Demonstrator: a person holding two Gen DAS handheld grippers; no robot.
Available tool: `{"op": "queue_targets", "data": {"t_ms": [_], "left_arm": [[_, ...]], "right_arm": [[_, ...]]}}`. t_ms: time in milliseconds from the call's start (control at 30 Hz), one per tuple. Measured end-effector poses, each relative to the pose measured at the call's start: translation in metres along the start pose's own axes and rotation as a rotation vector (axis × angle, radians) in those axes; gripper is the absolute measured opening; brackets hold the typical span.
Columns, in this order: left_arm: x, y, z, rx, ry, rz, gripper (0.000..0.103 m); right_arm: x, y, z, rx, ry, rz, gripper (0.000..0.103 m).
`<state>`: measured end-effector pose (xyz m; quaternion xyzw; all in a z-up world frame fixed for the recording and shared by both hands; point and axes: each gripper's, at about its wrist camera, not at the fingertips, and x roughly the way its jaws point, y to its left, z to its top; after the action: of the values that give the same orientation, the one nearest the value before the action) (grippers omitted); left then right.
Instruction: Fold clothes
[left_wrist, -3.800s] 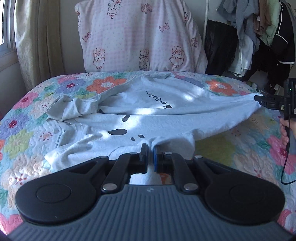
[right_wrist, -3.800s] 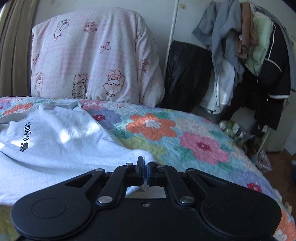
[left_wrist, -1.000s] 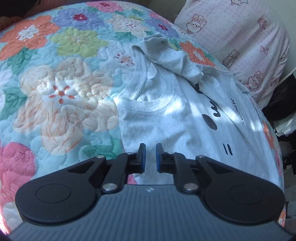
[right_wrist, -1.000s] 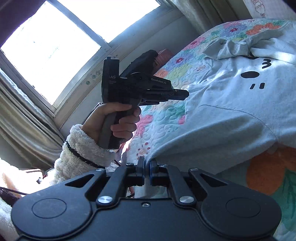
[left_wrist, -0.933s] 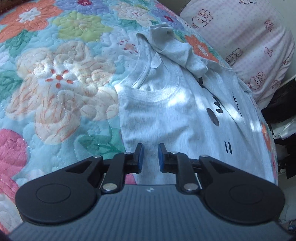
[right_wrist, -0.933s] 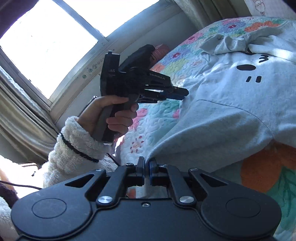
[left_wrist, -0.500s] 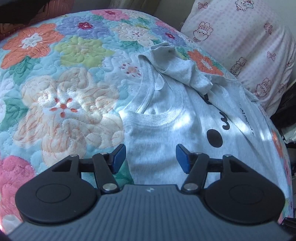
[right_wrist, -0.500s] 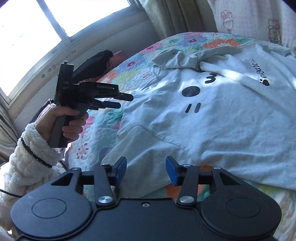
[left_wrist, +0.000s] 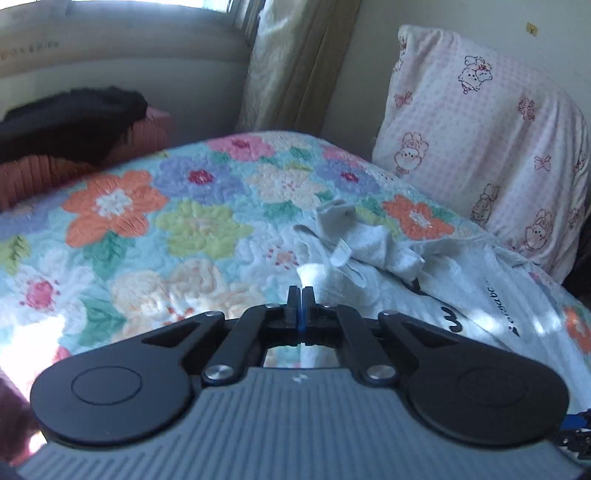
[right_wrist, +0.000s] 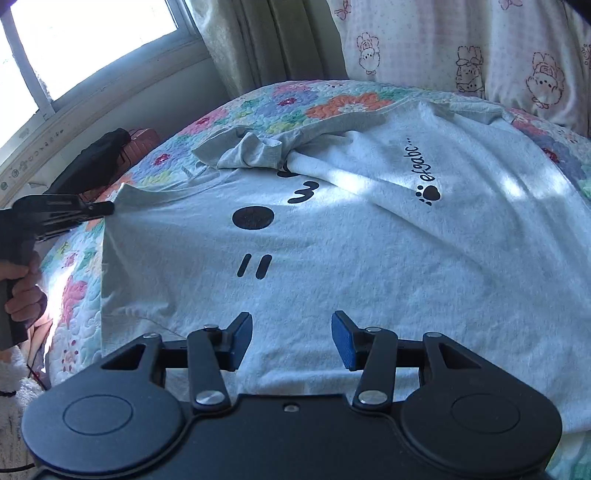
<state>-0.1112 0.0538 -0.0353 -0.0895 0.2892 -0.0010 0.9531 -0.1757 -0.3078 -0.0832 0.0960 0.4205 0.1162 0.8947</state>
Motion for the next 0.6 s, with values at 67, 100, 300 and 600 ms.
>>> {"op": "queue_targets", "data": {"t_ms": [67, 100, 300, 600], "left_arm": [[0.011, 0.011, -0.004, -0.025, 0.069, -0.009, 0.0], [0.022, 0.019, -0.007, -0.077, 0.131, -0.044, 0.0], [0.046, 0.026, -0.011, -0.175, 0.253, -0.187, 0.001], [0.086, -0.068, 0.059, 0.181, 0.269, -0.267, 0.056]], "right_arm": [[0.003, 0.0, 0.002, -0.015, 0.002, -0.01, 0.055], [0.005, 0.0, 0.002, -0.019, 0.009, -0.018, 0.055], [0.012, 0.002, 0.01, -0.081, 0.016, -0.071, 0.055], [-0.004, -0.05, 0.106, -0.143, -0.067, -0.143, 0.056]]}}
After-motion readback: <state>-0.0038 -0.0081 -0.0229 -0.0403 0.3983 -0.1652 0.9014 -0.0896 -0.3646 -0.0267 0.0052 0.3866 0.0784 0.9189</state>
